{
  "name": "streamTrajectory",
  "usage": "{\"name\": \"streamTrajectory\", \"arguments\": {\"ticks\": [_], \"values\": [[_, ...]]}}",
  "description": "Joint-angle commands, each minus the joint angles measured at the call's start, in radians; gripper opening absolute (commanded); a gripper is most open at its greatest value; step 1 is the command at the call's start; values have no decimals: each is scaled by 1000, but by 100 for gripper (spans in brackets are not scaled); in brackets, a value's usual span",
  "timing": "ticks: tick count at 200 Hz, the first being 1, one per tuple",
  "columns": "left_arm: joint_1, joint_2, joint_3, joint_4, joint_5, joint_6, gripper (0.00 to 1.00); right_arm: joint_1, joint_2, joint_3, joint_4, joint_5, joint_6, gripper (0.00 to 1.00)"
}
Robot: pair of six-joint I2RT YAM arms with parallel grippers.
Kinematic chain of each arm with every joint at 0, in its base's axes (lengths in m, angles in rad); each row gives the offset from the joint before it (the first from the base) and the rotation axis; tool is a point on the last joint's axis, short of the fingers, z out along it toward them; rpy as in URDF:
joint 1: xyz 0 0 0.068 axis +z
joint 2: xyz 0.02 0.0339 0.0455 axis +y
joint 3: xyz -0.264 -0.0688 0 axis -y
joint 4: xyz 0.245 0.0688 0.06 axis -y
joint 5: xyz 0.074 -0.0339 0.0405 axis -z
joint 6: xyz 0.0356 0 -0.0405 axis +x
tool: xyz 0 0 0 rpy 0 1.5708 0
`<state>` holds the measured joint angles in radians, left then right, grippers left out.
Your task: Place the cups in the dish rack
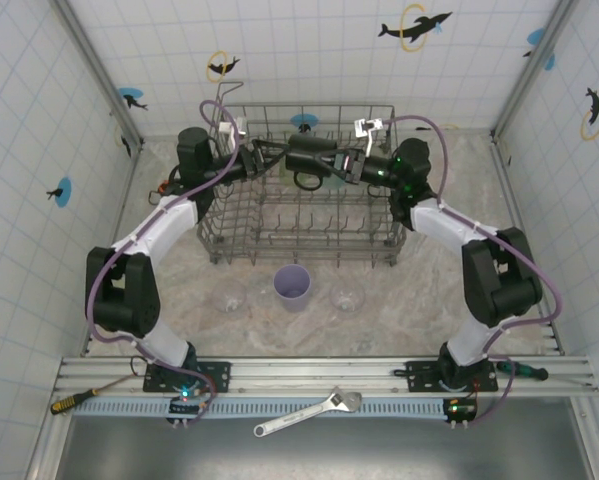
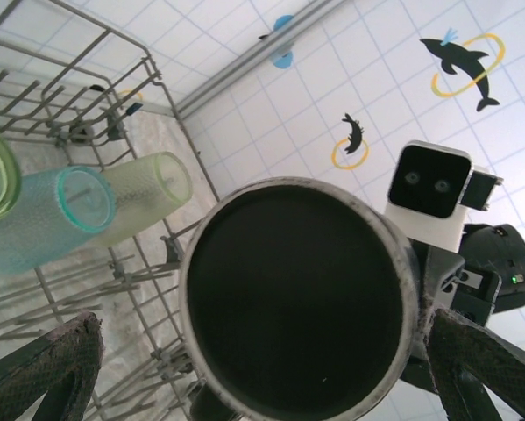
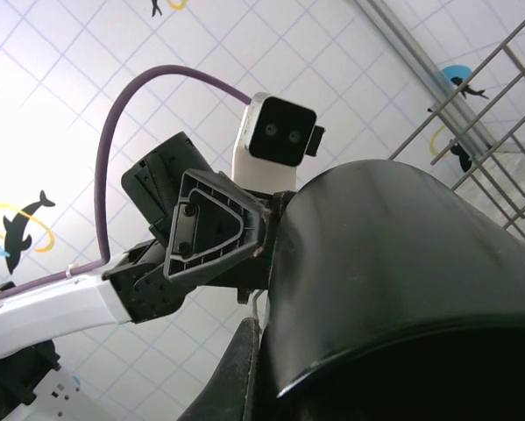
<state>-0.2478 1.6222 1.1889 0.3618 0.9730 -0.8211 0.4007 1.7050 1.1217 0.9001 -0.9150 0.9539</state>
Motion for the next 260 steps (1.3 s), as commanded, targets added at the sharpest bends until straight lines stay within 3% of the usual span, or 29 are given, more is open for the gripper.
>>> {"name": "streamTrajectory", "arguments": {"ticks": [1, 110, 186, 206, 260], "values": [[4, -1, -18, 93, 60, -25, 98, 13, 11, 68, 156, -26, 30, 0], [4, 21, -26, 178, 141, -65, 98, 31, 87, 124, 345, -89, 164, 0], [5, 19, -29, 182, 197, -68, 98, 42, 174, 196, 558, -117, 349, 0], [11, 29, -5, 112, 187, -13, 98, 41, 168, 195, 562, -126, 350, 0], [39, 62, 28, 131, 204, -25, 98, 36, 135, 175, 480, -143, 286, 0]]}}
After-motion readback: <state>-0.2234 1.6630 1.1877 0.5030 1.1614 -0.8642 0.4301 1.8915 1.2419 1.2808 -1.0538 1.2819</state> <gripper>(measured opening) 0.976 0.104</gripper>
